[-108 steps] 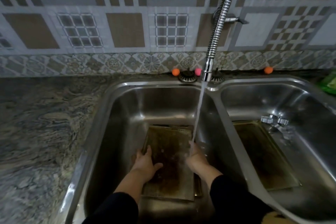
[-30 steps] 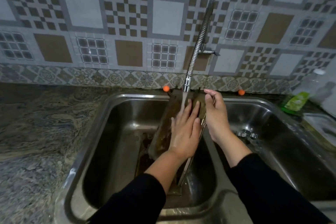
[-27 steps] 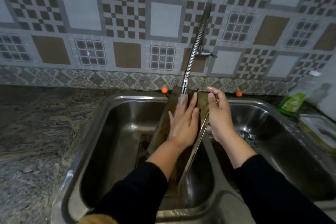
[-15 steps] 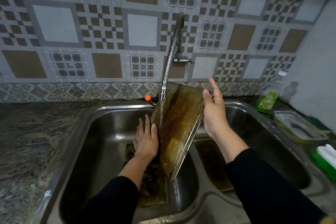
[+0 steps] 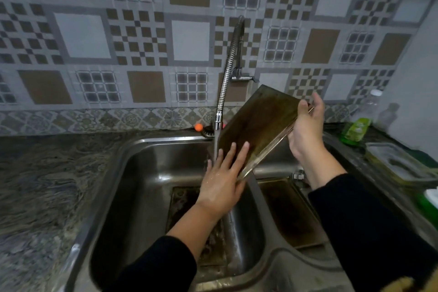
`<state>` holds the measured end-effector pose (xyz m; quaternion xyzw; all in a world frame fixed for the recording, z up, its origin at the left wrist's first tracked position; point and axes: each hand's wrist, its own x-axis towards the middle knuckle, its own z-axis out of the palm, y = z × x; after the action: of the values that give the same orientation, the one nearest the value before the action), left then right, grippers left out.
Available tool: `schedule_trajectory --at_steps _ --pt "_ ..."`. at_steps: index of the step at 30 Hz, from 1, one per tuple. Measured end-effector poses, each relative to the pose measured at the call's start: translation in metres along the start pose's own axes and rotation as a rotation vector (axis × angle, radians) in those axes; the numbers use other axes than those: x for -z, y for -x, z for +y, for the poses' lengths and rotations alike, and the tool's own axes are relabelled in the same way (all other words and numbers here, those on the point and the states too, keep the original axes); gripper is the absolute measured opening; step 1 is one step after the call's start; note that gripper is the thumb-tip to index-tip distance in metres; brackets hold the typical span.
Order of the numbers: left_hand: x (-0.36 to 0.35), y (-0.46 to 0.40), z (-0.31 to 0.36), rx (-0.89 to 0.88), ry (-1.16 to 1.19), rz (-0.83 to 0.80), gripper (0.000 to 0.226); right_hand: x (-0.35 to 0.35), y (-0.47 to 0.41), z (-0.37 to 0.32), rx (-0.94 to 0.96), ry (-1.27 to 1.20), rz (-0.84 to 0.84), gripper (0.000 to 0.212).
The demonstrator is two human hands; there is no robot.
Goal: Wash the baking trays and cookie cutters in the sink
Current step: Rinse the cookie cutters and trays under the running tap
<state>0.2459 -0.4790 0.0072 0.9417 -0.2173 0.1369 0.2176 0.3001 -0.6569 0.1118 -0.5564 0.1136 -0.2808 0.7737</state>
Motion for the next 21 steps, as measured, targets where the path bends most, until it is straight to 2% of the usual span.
schedule_trajectory --at_steps 4,7,9,11,13,16,19,21 --pt "0.01 -0.02 0.014 -0.147 -0.039 0.169 0.089 0.006 -0.02 -0.024 -0.061 -0.094 -0.1 0.044" --pt "0.017 -0.036 0.03 -0.121 0.09 0.31 0.092 0.013 -0.034 -0.041 -0.098 -0.037 -0.27 0.042" --pt "0.014 -0.048 0.044 -0.053 0.283 0.38 0.083 0.024 -0.04 -0.033 -0.062 0.252 -0.338 0.048" --pt "0.008 -0.056 0.059 0.024 0.494 0.398 0.071 0.046 -0.047 -0.011 -0.047 0.647 -0.286 0.05" --pt "-0.003 -0.059 0.076 0.099 0.714 0.38 0.061 0.075 -0.049 0.011 -0.142 0.8 -0.221 0.053" --pt "-0.024 -0.056 0.096 0.208 0.919 0.311 0.053 0.113 -0.051 0.033 -0.281 0.738 -0.263 0.058" --pt "-0.045 -0.049 0.11 0.264 0.919 0.194 0.052 0.145 -0.054 0.047 -0.373 0.729 -0.279 0.06" --pt "-0.059 -0.043 0.114 0.322 0.821 0.032 0.052 0.164 -0.055 0.053 -0.372 0.791 -0.309 0.061"
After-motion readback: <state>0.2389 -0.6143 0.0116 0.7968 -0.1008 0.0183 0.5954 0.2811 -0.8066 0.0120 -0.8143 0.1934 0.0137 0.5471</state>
